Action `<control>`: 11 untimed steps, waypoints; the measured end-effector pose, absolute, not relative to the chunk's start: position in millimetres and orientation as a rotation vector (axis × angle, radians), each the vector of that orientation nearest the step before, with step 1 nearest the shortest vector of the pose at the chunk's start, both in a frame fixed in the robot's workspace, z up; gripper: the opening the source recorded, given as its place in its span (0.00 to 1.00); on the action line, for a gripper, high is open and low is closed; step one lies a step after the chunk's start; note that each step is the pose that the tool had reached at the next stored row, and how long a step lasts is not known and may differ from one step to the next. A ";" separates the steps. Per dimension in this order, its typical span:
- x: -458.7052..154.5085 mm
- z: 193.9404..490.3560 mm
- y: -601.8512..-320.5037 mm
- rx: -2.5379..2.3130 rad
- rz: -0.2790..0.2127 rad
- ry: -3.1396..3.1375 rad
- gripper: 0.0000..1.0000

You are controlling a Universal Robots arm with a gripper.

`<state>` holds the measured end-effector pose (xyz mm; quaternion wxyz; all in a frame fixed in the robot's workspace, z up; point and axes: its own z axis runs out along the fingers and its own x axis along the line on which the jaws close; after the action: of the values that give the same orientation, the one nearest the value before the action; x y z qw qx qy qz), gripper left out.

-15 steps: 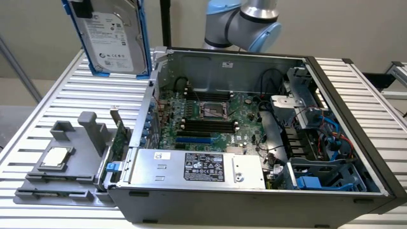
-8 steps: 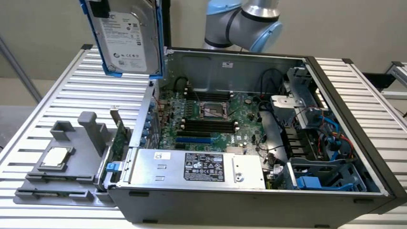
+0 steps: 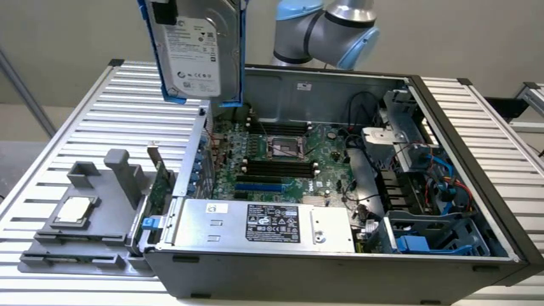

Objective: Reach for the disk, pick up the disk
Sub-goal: 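Pick up the disk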

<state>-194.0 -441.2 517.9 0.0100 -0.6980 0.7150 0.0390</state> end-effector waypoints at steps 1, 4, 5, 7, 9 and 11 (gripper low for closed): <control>-189.5 518.0 -441.8 -2.179 0.123 2.233 0.33; -175.6 518.2 -443.8 -2.180 0.127 2.234 0.33; -171.1 518.3 -444.4 -2.181 0.128 2.235 0.33; -162.0 518.4 -445.8 -2.181 0.130 2.235 0.33; -153.0 518.4 -447.4 -2.182 0.132 2.236 0.33; -144.0 518.4 -449.0 -2.182 0.133 2.237 0.33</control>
<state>-144.0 -449.0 518.4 0.0069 -0.6978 0.7150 0.0425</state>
